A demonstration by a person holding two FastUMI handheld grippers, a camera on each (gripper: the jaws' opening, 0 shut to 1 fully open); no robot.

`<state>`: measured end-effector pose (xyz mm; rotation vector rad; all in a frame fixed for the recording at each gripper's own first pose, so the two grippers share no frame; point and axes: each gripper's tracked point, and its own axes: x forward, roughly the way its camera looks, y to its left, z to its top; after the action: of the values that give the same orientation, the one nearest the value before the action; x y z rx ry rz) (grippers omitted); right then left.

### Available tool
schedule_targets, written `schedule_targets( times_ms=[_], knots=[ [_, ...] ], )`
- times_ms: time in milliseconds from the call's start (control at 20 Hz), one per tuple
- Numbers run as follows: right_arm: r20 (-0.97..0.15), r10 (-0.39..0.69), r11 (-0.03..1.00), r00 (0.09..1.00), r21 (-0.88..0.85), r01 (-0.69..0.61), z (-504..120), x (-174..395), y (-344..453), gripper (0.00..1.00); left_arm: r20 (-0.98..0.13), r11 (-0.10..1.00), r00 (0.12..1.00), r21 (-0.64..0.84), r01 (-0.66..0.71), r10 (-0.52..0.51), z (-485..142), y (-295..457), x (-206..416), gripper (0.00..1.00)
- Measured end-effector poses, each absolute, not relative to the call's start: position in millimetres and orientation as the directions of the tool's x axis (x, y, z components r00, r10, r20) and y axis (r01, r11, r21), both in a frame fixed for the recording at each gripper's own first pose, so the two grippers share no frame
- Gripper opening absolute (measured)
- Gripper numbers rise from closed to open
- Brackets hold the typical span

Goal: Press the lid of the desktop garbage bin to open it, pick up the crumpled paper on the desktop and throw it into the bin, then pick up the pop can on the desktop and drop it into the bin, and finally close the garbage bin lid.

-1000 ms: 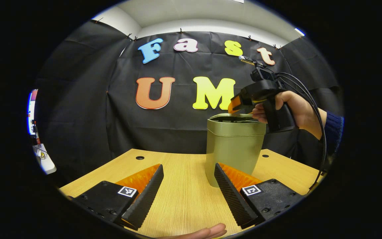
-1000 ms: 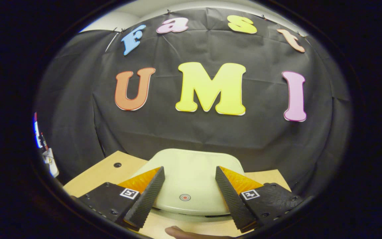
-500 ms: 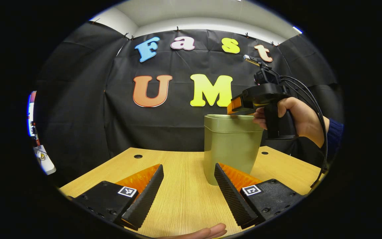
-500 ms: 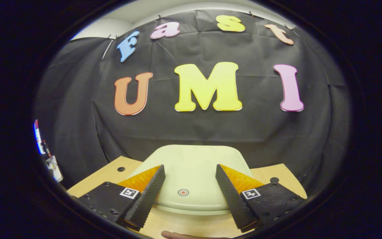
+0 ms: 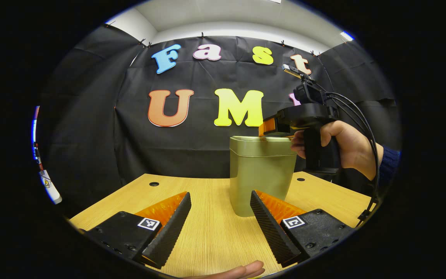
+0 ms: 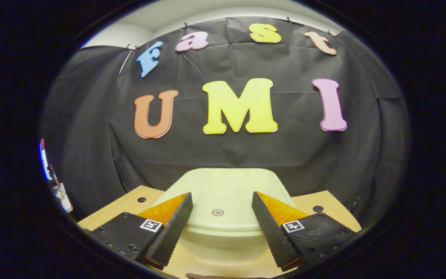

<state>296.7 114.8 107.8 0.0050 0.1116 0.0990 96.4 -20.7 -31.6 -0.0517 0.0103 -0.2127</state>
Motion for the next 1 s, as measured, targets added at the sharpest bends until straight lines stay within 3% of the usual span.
schedule_targets(
  times_ms=[550, 1000],
  knots=[
    [0.003, 0.142, 0.990, 0.990, 0.018, -0.142, 104.1, 291.0, 116.0, 0.99, -0.041, 0.971, 0.972, -0.058, 0.230, -0.233, -40.7, -30.3, 97.4, 0.99],
    [0.015, 0.115, 0.993, 0.993, -0.013, -0.114, 101.8, 290.0, 116.5, 0.98, -0.047, 0.975, 0.975, -0.051, 0.216, -0.219, -43.0, -28.5, 98.8, 0.99]
  ],
)
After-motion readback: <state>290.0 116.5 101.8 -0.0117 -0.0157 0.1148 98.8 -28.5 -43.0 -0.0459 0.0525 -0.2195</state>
